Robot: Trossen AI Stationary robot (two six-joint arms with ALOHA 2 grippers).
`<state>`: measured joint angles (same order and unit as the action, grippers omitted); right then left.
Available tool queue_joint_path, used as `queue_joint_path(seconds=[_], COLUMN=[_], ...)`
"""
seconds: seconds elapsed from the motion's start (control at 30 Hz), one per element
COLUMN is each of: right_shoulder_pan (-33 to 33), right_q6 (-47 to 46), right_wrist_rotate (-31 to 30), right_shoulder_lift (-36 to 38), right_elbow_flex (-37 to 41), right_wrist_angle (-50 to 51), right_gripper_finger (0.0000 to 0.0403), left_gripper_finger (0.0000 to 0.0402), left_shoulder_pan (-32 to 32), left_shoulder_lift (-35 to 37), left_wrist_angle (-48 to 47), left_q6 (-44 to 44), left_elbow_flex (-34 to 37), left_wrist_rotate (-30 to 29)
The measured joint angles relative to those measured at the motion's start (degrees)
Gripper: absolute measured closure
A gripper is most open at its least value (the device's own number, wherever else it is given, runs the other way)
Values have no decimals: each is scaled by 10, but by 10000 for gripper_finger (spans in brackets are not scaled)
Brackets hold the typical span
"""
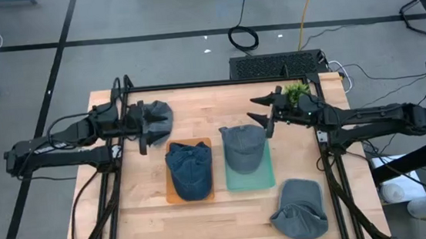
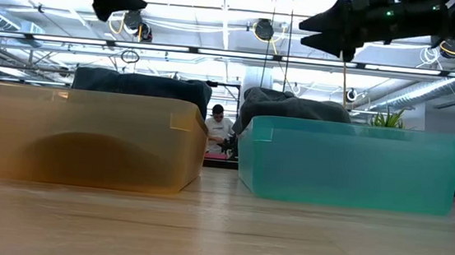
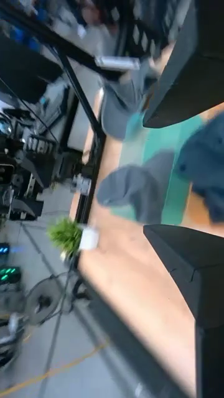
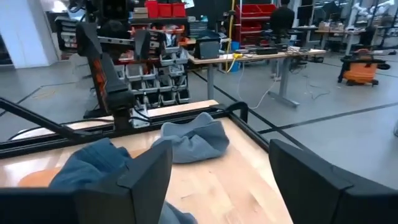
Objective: Pick & Place hat
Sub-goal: Put the bottom gray cap into the green bin
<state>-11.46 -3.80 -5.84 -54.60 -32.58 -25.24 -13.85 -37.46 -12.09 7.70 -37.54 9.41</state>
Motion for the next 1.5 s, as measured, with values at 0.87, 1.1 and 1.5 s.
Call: queue_joint_path(seconds=[0.87, 1.1, 1.5], right_shoulder_pan=[258, 325, 388], right_q6=[-92, -129, -129], right_wrist_rotate=[-151, -124, -29], right_shoulder_lift=[-20, -20, -20], right_elbow_flex=[-256, -306, -307], right_wrist_angle=[563, 679, 698], right_gripper_finger=[150, 150, 150], left_gripper_finger=[131, 131, 131], left_shoulder_pan=[1, 1, 1], left_shoulder_lift=[-4, -4, -4], left_wrist_angle=[-47, -63, -61], left_q6=[65, 66, 90], left_elbow_flex=[6, 6, 6], left_wrist_rotate=[61, 61, 61])
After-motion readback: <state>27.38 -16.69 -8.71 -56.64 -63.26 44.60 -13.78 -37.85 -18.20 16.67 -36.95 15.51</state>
